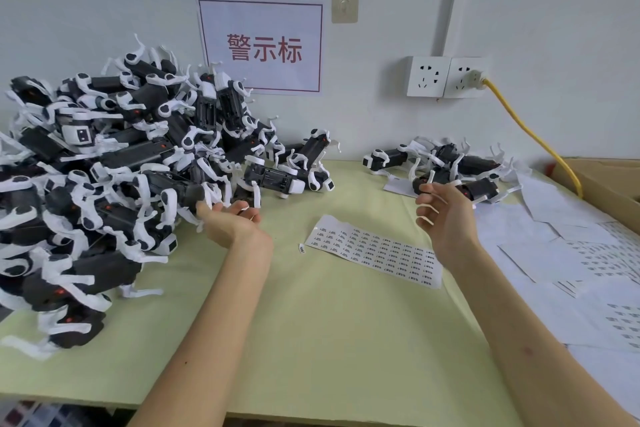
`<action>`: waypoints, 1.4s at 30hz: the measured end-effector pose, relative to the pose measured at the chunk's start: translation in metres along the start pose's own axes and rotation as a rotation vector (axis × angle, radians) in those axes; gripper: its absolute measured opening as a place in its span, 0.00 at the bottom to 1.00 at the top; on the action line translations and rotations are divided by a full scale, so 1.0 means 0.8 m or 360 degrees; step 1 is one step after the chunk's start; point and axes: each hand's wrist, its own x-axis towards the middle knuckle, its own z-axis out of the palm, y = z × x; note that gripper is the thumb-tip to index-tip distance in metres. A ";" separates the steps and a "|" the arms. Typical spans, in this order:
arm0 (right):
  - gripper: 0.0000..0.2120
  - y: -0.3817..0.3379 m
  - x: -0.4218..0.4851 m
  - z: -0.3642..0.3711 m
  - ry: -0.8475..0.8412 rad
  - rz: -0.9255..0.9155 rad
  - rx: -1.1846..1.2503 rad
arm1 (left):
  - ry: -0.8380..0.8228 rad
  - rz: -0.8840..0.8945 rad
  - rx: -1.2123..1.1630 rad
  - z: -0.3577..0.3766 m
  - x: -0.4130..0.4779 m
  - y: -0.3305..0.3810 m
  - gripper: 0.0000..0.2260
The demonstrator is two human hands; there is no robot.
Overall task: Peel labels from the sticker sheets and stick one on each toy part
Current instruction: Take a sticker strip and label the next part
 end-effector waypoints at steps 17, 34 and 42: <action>0.09 0.013 -0.007 0.013 -0.0304 0.0029 -0.0488 | -0.0973 -0.0502 0.0937 -0.001 -0.023 -0.064 0.13; 0.13 0.010 -0.020 0.028 -0.0638 0.0253 -0.0162 | -0.1548 0.0039 0.1443 -0.011 -0.055 -0.086 0.10; 0.17 0.021 -0.020 0.030 -0.0732 0.0221 -0.0354 | -0.1687 -0.0423 0.1292 -0.005 -0.052 -0.071 0.21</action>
